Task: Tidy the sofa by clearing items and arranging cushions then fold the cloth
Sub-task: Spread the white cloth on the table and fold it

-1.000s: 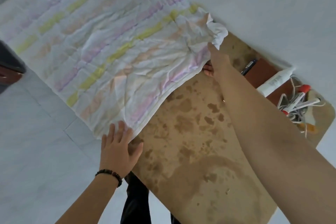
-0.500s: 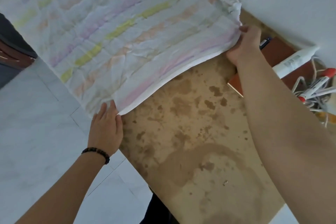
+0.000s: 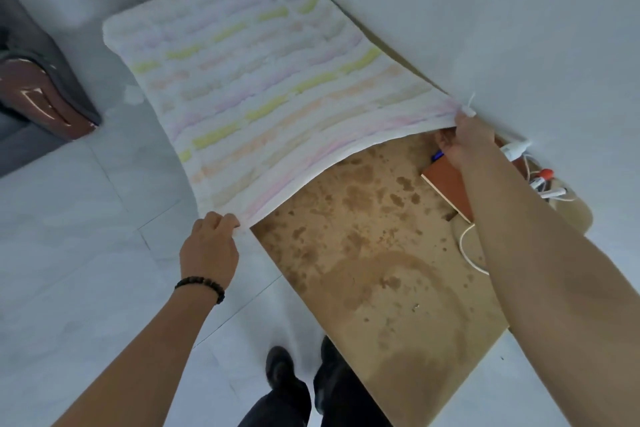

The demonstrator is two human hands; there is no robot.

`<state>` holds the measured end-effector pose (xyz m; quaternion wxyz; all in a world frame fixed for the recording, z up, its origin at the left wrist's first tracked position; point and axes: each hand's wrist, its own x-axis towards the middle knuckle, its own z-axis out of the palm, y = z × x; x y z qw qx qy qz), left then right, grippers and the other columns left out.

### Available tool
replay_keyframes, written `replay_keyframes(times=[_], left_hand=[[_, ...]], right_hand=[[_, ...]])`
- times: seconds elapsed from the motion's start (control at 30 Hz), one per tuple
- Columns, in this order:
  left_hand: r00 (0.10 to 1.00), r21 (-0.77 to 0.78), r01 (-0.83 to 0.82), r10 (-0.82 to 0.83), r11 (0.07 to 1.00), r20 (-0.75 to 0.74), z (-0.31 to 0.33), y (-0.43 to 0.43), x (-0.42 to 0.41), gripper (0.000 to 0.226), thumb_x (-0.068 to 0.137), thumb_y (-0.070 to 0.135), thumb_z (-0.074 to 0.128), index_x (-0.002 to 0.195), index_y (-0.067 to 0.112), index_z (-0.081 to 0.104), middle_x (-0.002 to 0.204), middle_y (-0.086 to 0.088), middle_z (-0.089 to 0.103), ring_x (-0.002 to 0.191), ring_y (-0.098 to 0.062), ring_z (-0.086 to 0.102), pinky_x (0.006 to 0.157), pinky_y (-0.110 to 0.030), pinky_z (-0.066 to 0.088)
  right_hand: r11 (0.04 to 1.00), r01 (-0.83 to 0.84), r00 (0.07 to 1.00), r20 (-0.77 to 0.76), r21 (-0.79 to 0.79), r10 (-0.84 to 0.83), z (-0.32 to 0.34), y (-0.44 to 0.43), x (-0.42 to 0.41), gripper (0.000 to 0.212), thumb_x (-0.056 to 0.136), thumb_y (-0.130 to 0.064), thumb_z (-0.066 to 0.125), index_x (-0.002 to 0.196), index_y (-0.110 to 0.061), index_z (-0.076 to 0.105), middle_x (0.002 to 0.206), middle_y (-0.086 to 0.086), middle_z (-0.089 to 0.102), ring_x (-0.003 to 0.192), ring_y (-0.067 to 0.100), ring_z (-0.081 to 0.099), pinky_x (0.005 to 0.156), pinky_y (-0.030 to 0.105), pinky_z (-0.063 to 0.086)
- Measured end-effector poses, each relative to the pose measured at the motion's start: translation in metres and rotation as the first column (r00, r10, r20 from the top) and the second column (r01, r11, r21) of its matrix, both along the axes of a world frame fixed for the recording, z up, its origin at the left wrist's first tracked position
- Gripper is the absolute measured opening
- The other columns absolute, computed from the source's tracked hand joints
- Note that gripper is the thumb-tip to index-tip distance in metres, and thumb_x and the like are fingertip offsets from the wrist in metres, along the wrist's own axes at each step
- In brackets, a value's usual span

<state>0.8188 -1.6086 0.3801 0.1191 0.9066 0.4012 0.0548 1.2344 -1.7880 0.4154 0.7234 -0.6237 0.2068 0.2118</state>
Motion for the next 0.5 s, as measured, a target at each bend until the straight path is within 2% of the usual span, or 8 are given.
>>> replay_keyframes(times=[0.07, 0.17, 0.2, 0.23, 0.3, 0.37, 0.43, 0.5], left_hand=[[0.999, 0.0, -0.035, 0.035, 0.999, 0.025, 0.009, -0.007, -0.005, 0.029, 0.078, -0.013, 0.058, 0.096, 0.008, 0.069, 0.089, -0.01, 0.062, 0.083, -0.032, 0.056, 0.049, -0.029, 0.039], [0.986, -0.029, -0.143, 0.145, 0.989, 0.082, 0.017, -0.018, -0.01, 0.025, 0.081, -0.01, 0.058, 0.094, 0.006, 0.072, 0.095, -0.01, 0.068, 0.084, -0.033, 0.06, 0.056, -0.032, 0.044], [0.978, -0.038, -0.185, 0.187, 0.982, 0.089, 0.018, -0.022, -0.01, 0.024, 0.082, -0.009, 0.057, 0.094, 0.006, 0.072, 0.097, -0.011, 0.068, 0.083, -0.033, 0.061, 0.058, -0.033, 0.044], [0.971, -0.044, -0.222, 0.225, 0.974, 0.082, 0.019, -0.027, -0.009, 0.024, 0.082, -0.008, 0.057, 0.094, 0.006, 0.072, 0.099, -0.011, 0.068, 0.081, -0.034, 0.062, 0.059, -0.033, 0.045], [0.959, -0.047, -0.272, 0.275, 0.961, 0.063, 0.018, -0.038, -0.005, 0.025, 0.083, -0.007, 0.055, 0.094, 0.007, 0.073, 0.102, -0.01, 0.069, 0.077, -0.034, 0.063, 0.06, -0.034, 0.046], [0.954, -0.021, -0.293, 0.293, 0.956, 0.061, 0.017, -0.051, 0.002, 0.025, 0.082, -0.008, 0.056, 0.092, 0.007, 0.074, 0.1, -0.01, 0.07, 0.074, -0.034, 0.064, 0.06, -0.033, 0.047], [0.95, 0.015, -0.308, 0.306, 0.951, 0.065, 0.018, -0.069, 0.013, 0.024, 0.08, -0.01, 0.058, 0.088, 0.006, 0.074, 0.095, -0.012, 0.07, 0.067, -0.035, 0.063, 0.058, -0.031, 0.044], [0.942, 0.048, -0.334, 0.331, 0.941, 0.061, 0.017, -0.093, 0.024, 0.023, 0.077, -0.012, 0.061, 0.083, 0.006, 0.074, 0.089, -0.012, 0.071, 0.06, -0.035, 0.061, 0.057, -0.031, 0.042]], right_hand=[[1.0, -0.026, 1.0, 0.0, 0.011, 0.026, 0.01, -0.003, -0.006, 0.033, 0.098, -0.012, 0.052, 0.131, -0.012, 0.056, 0.118, 0.009, 0.062, 0.1, 0.023, 0.063, 0.057, 0.028, 0.055], [0.989, -0.111, 0.992, 0.054, -0.094, 0.117, 0.018, -0.012, -0.004, 0.044, 0.102, -0.009, 0.039, 0.146, -0.006, 0.038, 0.136, 0.014, 0.051, 0.085, 0.016, 0.059, 0.07, 0.03, 0.057], [0.987, -0.129, 0.989, 0.059, -0.095, 0.135, 0.018, -0.016, 0.002, 0.045, 0.102, -0.008, 0.038, 0.147, -0.006, 0.036, 0.141, 0.014, 0.049, 0.086, 0.017, 0.06, 0.072, 0.031, 0.057], [0.987, -0.131, 0.989, 0.051, -0.091, 0.136, 0.021, -0.02, 0.005, 0.045, 0.101, -0.006, 0.039, 0.146, -0.008, 0.037, 0.142, 0.014, 0.049, 0.093, 0.02, 0.061, 0.071, 0.033, 0.058], [0.992, -0.118, 0.993, 0.028, -0.045, 0.119, 0.023, -0.031, 0.017, 0.038, 0.101, -0.005, 0.039, 0.137, -0.016, 0.046, 0.129, 0.01, 0.057, 0.107, 0.026, 0.059, 0.063, 0.036, 0.06], [0.997, -0.073, 0.997, 0.015, 0.025, 0.072, 0.024, -0.045, 0.03, 0.038, 0.101, -0.004, 0.035, 0.128, -0.019, 0.056, 0.111, 0.004, 0.063, 0.098, 0.024, 0.062, 0.055, 0.035, 0.061], [0.997, -0.076, 0.996, 0.048, -0.008, 0.076, 0.022, -0.058, 0.047, 0.043, 0.096, -0.001, 0.04, 0.128, -0.02, 0.061, 0.11, 0.003, 0.067, 0.093, 0.022, 0.067, 0.056, 0.034, 0.06], [0.993, -0.093, 0.991, 0.095, -0.069, 0.099, 0.019, -0.07, 0.058, 0.045, 0.092, 0.0, 0.043, 0.128, -0.021, 0.062, 0.118, 0.007, 0.068, 0.101, 0.027, 0.069, 0.063, 0.036, 0.061]])
